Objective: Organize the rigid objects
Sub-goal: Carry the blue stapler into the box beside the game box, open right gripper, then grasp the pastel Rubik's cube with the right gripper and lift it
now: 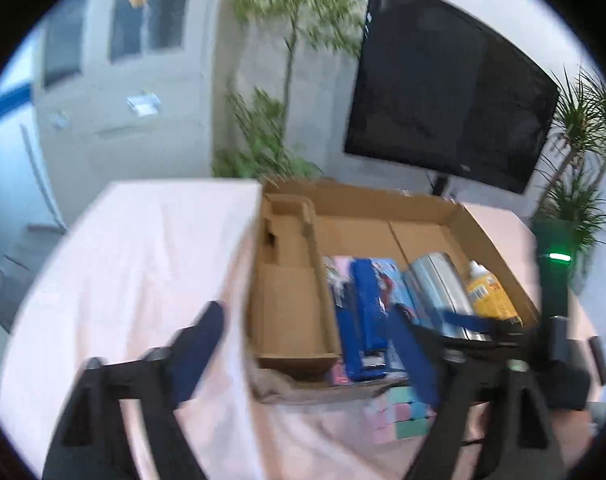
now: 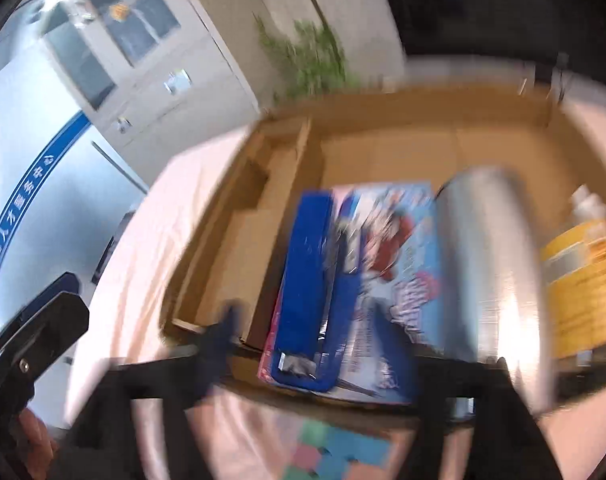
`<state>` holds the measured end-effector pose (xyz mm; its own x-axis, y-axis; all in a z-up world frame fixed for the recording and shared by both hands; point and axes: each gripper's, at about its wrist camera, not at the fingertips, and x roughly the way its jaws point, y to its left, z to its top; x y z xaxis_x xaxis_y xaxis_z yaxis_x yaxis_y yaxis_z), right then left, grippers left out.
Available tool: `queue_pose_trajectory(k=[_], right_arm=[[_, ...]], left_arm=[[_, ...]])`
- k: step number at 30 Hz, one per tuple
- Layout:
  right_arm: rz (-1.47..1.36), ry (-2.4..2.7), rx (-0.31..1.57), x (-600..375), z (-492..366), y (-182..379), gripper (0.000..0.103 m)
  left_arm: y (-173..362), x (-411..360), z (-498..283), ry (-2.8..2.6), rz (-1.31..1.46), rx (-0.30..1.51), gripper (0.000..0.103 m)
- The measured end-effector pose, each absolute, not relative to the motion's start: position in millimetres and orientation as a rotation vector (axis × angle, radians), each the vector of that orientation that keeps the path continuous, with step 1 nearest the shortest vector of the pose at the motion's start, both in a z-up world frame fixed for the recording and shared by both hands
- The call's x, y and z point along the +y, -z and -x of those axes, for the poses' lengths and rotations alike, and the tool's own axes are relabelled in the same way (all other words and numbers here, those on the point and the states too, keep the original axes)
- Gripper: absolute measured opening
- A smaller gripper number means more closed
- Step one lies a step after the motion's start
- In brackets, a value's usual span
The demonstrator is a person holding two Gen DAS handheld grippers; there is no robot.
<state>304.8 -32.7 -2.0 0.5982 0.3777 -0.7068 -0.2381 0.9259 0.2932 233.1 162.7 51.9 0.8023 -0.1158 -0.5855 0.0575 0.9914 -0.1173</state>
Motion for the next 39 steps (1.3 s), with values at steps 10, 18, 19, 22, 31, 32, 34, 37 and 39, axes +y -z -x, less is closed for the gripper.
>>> queue_pose_trajectory(k=[10,18,19,22,31,32,34,37,39], right_arm=[[-0.018,-0.346,0.7,-85.6,-209.6,-5.2,0.103],[0.047,-0.583,0.888,-95.4,-200.0,60.7,0.089],[0.033,-0.599,0.908,-92.2,-204.0,67.5,0.087],[0.024,-0.623,0.915,-83.6,-212.7,76.8,0.083],[0.121,-0.634,0.96,-47.3,-233.3,96.5,0.058],[0.115,-0.626,0.968,-48.2,-235.0,97.5,0.056],[0.095,-0.625,0.982,-49.8,-237.2,100.3,0.054],[0.126,-0.611,0.968,-46.0,-227.2,98.0,0.051],[0.129,-0.627,0.947,-45.1,-216.1,89.7,0.049]], left_arm=[[-19.4,136.1,-211.9,0.185,0.158,0.757,0.087],[36.0,113.3,-253.2,0.457,0.313,0.992,0.082],[44.4,112.5,-259.7,0.456,0.324,1.021,0.075],[61.8,106.3,-267.0,0.5,0.357,1.084,0.064],[75.7,97.8,-269.2,0.517,0.35,1.123,0.052],[76.1,98.9,-267.8,0.516,0.357,1.12,0.051],[74.4,97.6,-263.4,0.509,0.346,1.11,0.05],[60.1,92.5,-254.7,0.478,0.301,1.066,0.042],[39.4,90.9,-243.4,0.479,0.307,1.011,0.042]])
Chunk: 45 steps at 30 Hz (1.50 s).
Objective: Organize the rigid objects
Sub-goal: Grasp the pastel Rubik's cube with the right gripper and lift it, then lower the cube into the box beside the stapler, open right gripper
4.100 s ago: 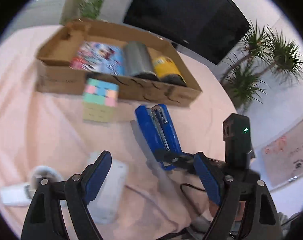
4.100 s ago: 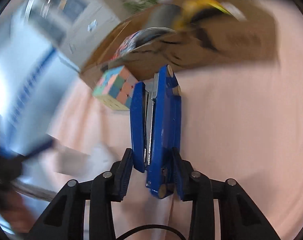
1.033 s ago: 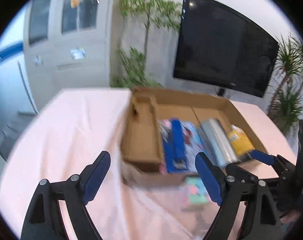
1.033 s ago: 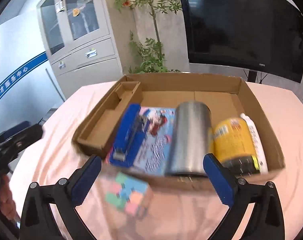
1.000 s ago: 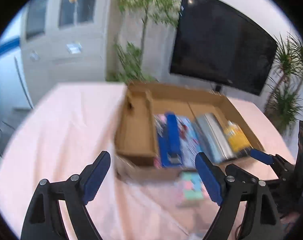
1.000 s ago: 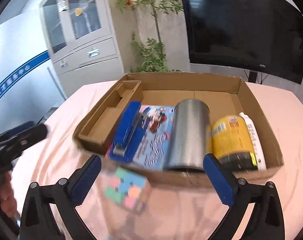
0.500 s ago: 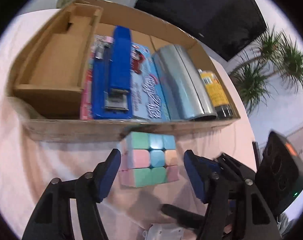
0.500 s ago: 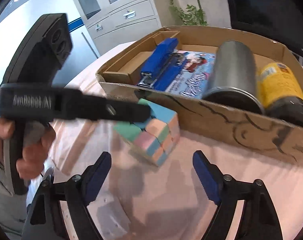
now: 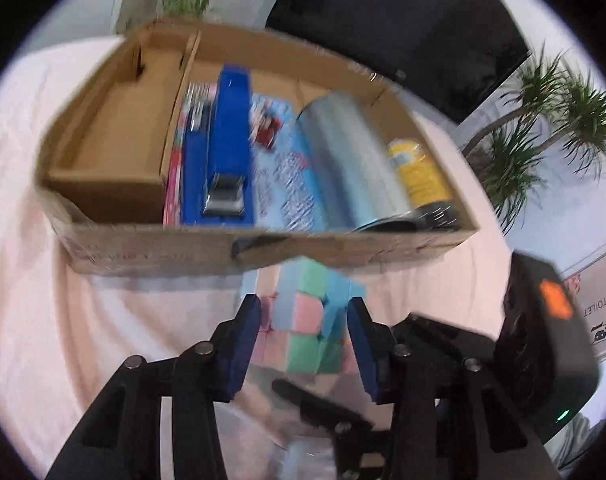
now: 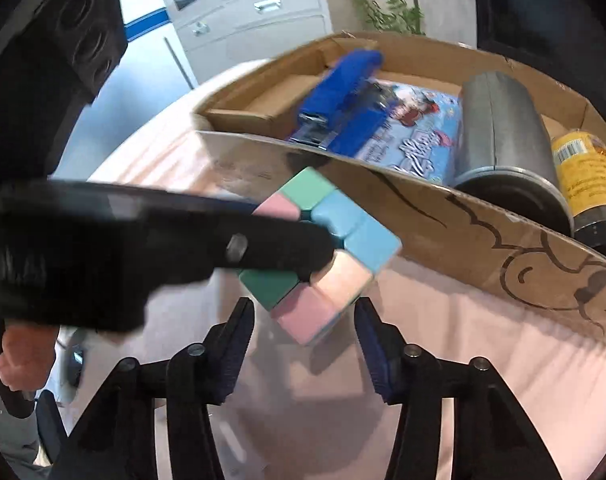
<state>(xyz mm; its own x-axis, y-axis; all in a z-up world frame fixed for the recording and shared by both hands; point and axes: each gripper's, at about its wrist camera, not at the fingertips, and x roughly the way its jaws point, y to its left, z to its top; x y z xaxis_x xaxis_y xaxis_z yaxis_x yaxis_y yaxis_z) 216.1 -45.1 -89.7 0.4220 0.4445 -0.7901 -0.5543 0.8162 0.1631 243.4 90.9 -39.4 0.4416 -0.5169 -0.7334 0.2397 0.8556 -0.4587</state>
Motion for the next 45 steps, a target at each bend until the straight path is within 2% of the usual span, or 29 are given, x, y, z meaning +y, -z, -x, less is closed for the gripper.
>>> queue_pose_trajectory(k=[3,8,15,23,24,25,31,39,45], right_arm=[[0.133,-0.656,0.902,-46.7,-203.5,69.6,0.045],[0.119,-0.658,0.843,-55.1,-212.2,39.2,0.045],[0.116,-0.65,0.777,-68.3,-235.6,8.4,0.044],[0.129,-0.636,0.8,-64.4,-281.4,-9.5,0.044],[0.123,-0.639,0.796,-64.3,-283.2,-12.5,0.041],[0.101,-0.671,0.802,-64.1,-289.5,-15.3,0.039],[0.14,-0.635,0.843,-56.4,-304.7,-4.4,0.04],[0.111,-0.589,0.812,-88.3,-273.3,-3.3,0.042],[0.1,-0.556,0.876,-75.1,-299.6,16.2,0.042]], left_arm=[[8.1,86.6,-229.9,0.467,0.273,0.935,0.039],[-18.1,78.8,-239.7,0.48,0.258,0.884,0.038],[-19.7,88.1,-284.8,0.467,0.307,0.897,0.038],[1.7,97.0,-332.9,0.469,0.433,0.967,0.038],[3.6,96.6,-338.6,0.498,0.463,0.976,0.038],[5.0,95.4,-342.3,0.514,0.48,0.984,0.032],[11.8,83.6,-350.3,0.507,0.444,1.004,0.03],[21.8,105.1,-350.4,0.467,0.424,1.024,0.03],[32.1,98.8,-361.4,0.468,0.41,1.053,0.031]])
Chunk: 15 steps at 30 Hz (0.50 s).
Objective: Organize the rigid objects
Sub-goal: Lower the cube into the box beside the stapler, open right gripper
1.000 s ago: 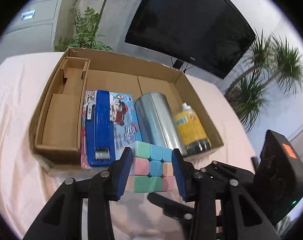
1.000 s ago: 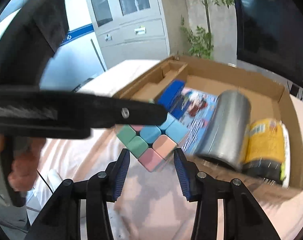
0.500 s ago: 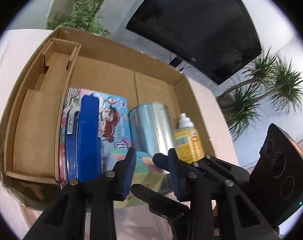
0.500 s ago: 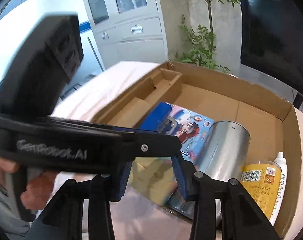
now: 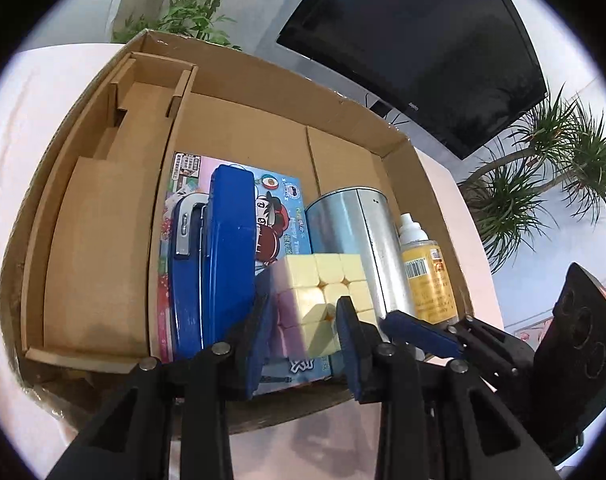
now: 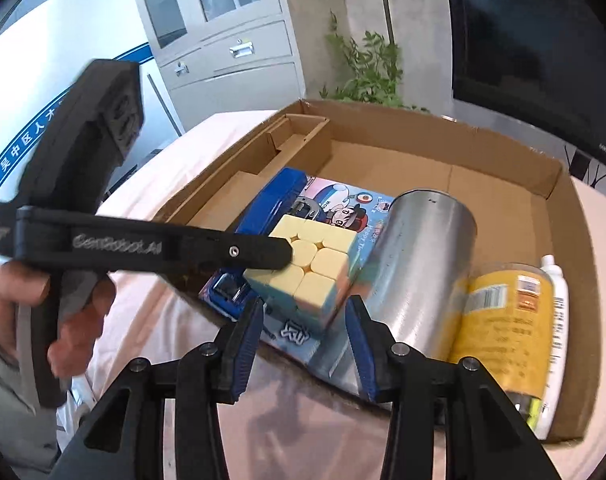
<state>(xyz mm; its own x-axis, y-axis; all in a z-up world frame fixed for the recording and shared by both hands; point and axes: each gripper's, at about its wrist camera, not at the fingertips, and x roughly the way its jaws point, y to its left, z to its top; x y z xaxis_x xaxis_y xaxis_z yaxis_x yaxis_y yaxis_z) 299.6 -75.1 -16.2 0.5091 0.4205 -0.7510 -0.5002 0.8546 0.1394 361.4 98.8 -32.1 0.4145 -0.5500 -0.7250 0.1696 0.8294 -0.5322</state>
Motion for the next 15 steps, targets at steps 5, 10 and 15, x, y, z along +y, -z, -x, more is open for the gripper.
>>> queue_pose_trajectory(k=[5,10,15], right_arm=[[0.114,-0.561,0.872,-71.4,-308.9,15.0,0.045],[0.148,-0.614,0.918,-58.6,-323.4,26.8,0.052],[0.111,-0.606,0.939,-56.0,-312.7,27.5,0.051]], left_arm=[[28.9,102.2,-367.8,0.471,0.396,1.046,0.031],[34.4,96.9,-371.8,0.491,0.4,1.061,0.033],[33.6,97.6,-357.4,0.495,0.403,1.091,0.033]])
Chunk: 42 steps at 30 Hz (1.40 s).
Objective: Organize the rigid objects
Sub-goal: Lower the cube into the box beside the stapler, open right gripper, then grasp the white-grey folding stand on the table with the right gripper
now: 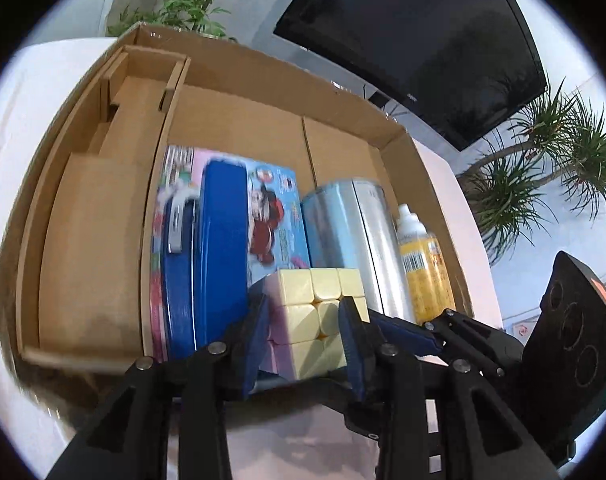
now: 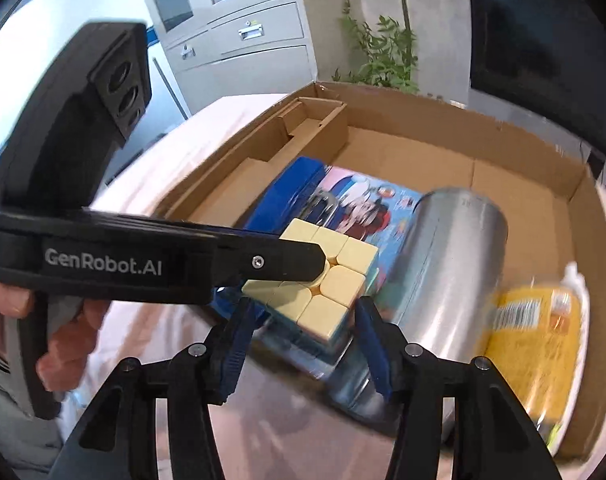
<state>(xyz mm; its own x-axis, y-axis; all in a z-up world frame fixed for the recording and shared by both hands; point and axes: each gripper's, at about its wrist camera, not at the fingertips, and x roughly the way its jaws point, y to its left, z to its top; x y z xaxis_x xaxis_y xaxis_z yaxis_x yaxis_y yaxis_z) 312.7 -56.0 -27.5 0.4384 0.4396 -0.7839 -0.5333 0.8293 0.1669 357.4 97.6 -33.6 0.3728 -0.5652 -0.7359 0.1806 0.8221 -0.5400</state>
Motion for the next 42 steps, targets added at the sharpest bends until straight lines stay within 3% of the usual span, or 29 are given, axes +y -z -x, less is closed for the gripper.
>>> queue_pose_trajectory(k=[7,8,9,10,11,13,15,21,32,42], right_arm=[[0.08,-0.602,0.953,-55.4,-286.3,24.7,0.057],[0.077,-0.588,0.936,-57.9,-282.3,21.1,0.068],[0.075,-0.556,0.88,-63.3,-272.2,12.2,0.086],[0.07,-0.539,0.829,-69.1,-262.8,5.1,0.094],[0.056,-0.523,0.773,-76.0,-251.1,-1.9,0.102],[0.007,-0.514,0.691,-92.0,-222.2,-8.6,0.103],[0.0,-0.548,0.735,-95.3,-200.8,5.4,0.103],[0.013,-0.701,0.981,-63.5,-135.1,78.3,0.101],[0.037,-0.623,1.043,-30.5,-77.3,99.6,0.095],[0.102,-0.67,1.01,-54.9,-31.0,104.6,0.095]], left_arm=[[26.3,94.3,-333.6,0.472,0.338,1.085,0.037],[20.1,95.8,-327.6,0.454,0.307,1.054,0.04],[9.4,99.4,-317.1,0.437,0.269,1.003,0.042],[0.3,103.2,-306.9,0.426,0.242,0.962,0.052],[-11.5,108.8,-289.8,0.412,0.211,0.909,0.07],[-28.7,122.8,-256.3,0.374,0.169,0.815,0.091],[-33.6,135.3,-228.0,0.328,0.125,0.774,0.091],[-12.1,182.4,-160.4,0.2,0.161,0.883,0.091],[-79.8,169.4,-64.9,0.09,-0.047,0.766,0.091],[56.7,113.1,-60.5,0.532,0.327,0.955,0.084]])
